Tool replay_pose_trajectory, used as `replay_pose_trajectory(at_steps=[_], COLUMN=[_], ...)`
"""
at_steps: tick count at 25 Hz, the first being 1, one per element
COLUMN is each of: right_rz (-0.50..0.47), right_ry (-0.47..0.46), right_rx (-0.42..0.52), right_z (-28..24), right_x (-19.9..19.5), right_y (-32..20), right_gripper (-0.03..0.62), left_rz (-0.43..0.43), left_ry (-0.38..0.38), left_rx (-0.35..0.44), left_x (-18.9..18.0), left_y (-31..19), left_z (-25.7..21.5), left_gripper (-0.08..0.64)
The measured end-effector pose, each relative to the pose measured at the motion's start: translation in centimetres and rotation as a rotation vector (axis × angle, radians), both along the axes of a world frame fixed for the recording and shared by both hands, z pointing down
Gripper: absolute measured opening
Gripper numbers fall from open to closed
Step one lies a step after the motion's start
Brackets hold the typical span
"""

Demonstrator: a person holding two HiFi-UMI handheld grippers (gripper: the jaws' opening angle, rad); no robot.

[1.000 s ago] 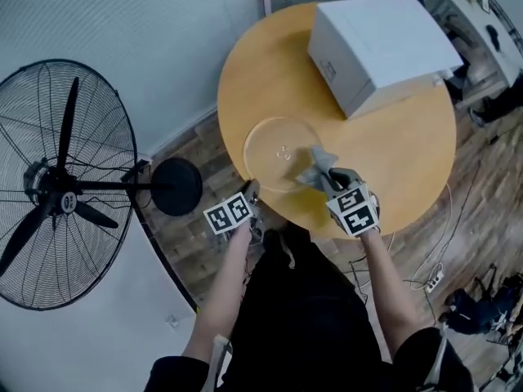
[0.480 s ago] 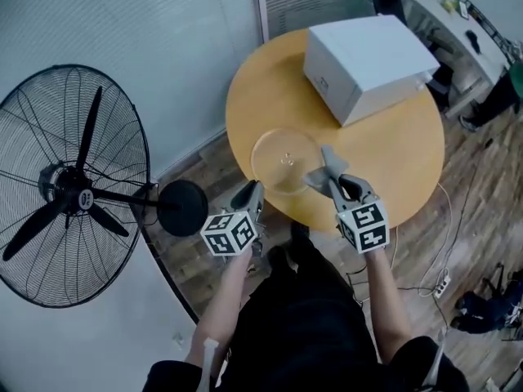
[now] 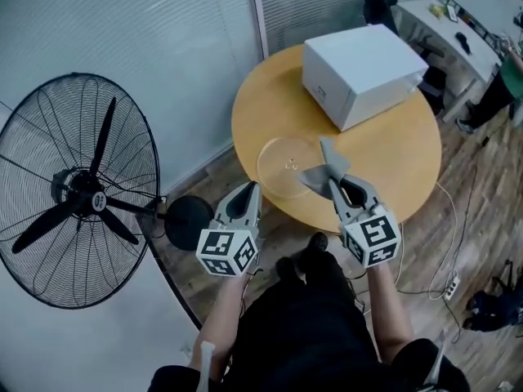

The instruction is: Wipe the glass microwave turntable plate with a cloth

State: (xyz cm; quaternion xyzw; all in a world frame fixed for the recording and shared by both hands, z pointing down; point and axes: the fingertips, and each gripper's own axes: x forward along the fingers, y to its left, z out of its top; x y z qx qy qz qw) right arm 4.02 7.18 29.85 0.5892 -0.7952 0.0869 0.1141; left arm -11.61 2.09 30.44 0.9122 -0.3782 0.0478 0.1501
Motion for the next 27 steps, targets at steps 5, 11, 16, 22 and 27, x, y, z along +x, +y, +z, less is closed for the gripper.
replay_pose_trajectory(at_steps=[5,11,16,22,27], right_rz=[-0.004,0.001,-0.013,-0.024,-0.024], right_ry=[-0.045,-0.056,-0.034,-0.015,-0.004], right_rx=[0.048,0.026,0.03,0.019,0.014], right_z=[-1.4,-1.0,-1.1,-0.8,-0.7], right_x=[-1.0,-0.9,-0.9,-1.3,-1.1], right_y=[1.0,1.3,1.7,2.1,2.2], right_gripper=[0.021,0.021,0.02,0.02,0.02], left_rz=[-0.005,-0.011,-0.013,-0.01,-0.003], left_ry=[-0.006,-0.001,-0.002,-0.012,-0.015], left_rx=[0.058,0.066,0.059,0.059,0.057], left_x=[-1.2,-1.8,-2.0,-2.2,-1.8], left_y=[0.6,0.6,0.9,1.2,1.2], left_z=[-2.3,-2.5,-2.1,-1.8,-1.6], left_gripper=[0.005,0.005,0.005,0.005,0.005])
